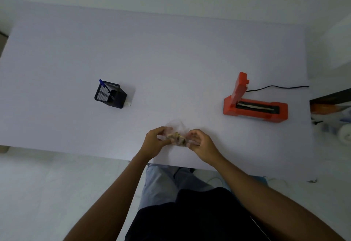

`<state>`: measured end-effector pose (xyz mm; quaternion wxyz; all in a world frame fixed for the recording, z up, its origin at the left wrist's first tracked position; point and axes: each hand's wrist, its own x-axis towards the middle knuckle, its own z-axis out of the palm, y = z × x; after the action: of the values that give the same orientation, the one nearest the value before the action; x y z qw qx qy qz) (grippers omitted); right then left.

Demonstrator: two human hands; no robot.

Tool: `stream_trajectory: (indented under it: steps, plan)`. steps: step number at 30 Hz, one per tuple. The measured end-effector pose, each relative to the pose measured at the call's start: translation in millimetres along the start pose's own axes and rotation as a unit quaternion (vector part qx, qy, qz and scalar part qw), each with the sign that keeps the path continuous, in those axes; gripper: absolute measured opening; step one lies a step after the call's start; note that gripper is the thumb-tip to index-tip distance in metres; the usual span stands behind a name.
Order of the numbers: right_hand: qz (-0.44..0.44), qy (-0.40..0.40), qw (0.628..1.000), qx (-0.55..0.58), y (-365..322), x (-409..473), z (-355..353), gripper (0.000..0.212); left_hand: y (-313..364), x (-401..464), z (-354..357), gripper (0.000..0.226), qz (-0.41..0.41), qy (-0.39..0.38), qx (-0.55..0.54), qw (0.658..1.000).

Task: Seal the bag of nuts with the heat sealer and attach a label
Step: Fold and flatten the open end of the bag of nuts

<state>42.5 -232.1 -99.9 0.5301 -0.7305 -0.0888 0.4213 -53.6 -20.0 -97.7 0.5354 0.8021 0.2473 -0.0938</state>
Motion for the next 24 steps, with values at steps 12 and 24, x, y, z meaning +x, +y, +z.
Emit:
stream_trajectory:
  steps: [12, 24]
  plan:
    - [0.031, 0.044, 0.998, -0.032, 4, 22, 12, 0.016, -6, 13, 0, 0.016, -0.054, 0.041, -0.048, 0.997]
    - [0.135, 0.057, 0.989, 0.001, -2, 33, 3, 0.021, -6, 28, -10, 0.008, -0.126, 0.043, -0.002, 0.991]
